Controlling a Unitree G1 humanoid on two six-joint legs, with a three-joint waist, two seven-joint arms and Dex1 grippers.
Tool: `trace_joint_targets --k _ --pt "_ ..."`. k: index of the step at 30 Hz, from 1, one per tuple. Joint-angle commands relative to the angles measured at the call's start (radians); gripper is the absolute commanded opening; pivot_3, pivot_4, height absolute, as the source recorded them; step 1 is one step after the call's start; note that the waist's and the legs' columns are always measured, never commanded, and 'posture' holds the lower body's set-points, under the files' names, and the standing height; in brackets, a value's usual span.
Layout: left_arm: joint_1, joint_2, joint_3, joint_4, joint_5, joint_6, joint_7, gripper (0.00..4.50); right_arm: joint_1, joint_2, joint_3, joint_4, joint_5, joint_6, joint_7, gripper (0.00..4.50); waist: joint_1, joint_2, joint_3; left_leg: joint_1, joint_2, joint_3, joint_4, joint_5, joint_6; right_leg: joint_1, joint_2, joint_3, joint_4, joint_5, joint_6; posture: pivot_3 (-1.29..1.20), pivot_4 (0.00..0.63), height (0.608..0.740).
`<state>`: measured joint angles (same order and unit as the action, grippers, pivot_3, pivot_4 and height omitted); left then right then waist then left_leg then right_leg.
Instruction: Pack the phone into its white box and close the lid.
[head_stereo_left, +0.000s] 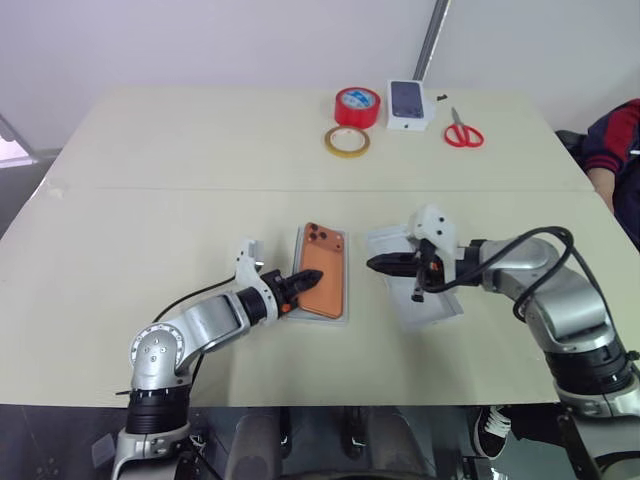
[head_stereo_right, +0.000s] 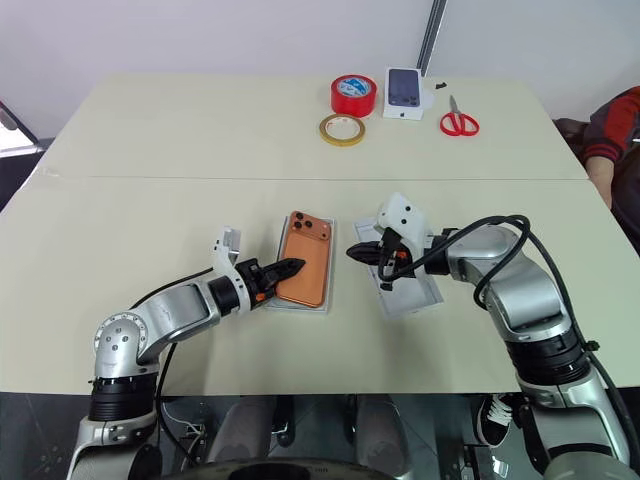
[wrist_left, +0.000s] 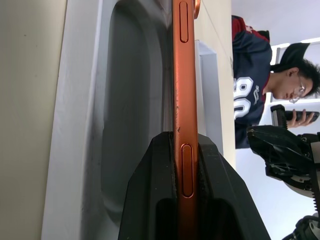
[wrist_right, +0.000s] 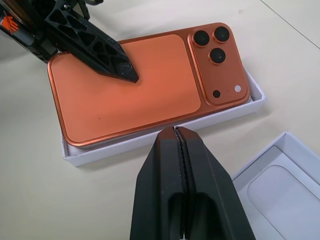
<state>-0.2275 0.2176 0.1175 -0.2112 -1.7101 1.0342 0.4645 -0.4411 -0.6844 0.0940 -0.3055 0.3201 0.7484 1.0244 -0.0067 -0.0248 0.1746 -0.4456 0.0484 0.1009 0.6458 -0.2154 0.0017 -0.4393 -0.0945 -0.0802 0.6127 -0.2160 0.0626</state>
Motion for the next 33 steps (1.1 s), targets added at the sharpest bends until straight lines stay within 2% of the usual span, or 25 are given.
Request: trace_joint_targets --k 1,7,18,25,33 --pt "-0.006 0.012 -0.023 -0.025 -0.039 -0.022 -0.022 1.32 -0.004 -0.012 -0.006 -0.012 0.016 -0.018 -0.008 0.0 0.0 0.0 0.0 0.0 0.0 0.0 0.0 0.0 0.0 0.0 0.0 0.0 0.0 0.0 0.0 0.0 0.15 0.74" --pt "0.001 0.084 -0.042 -0.066 -0.072 -0.022 -0.028 4.28 -0.006 -0.014 0.0 -0.01 0.019 -0.018 -0.011 0.0 -0.001 0.0 0.0 0.0 0.0 0.0 0.0 0.0 0.0 0.0 0.0 0.0 0.0 0.0 0.0 0.0 0.15 0.74" --pt "-0.053 0.294 -0.096 -0.175 -0.104 -0.008 -0.111 4.28 -0.023 -0.016 0.01 0.01 0.015 -0.028 -0.01 0.0 -0.003 0.001 0.001 0.0 0.001 0.0 0.0 -0.001 -0.002 0.0 0.001 0.0 0.0 0.0 0.0 0.0 0.15 0.74" --pt "-0.063 0.349 -0.124 -0.174 -0.089 -0.017 -0.141 4.28 -0.031 -0.016 0.016 0.018 0.013 -0.038 -0.013 0.0 -0.001 0.002 0.002 0.0 0.0 0.0 0.0 -0.001 -0.002 0.0 0.0 0.0 0.0 0.0 0.0 0.0 0.15 0.74" --pt "-0.067 0.47 -0.108 -0.185 -0.044 0.006 -0.22 4.28 -0.032 -0.019 0.018 0.008 0.015 -0.035 -0.018 0.0 -0.002 0.002 0.005 0.0 0.0 0.0 0.0 -0.001 -0.002 -0.001 0.0 0.0 0.0 0.0 0.0 0.0 0.15 0.74"
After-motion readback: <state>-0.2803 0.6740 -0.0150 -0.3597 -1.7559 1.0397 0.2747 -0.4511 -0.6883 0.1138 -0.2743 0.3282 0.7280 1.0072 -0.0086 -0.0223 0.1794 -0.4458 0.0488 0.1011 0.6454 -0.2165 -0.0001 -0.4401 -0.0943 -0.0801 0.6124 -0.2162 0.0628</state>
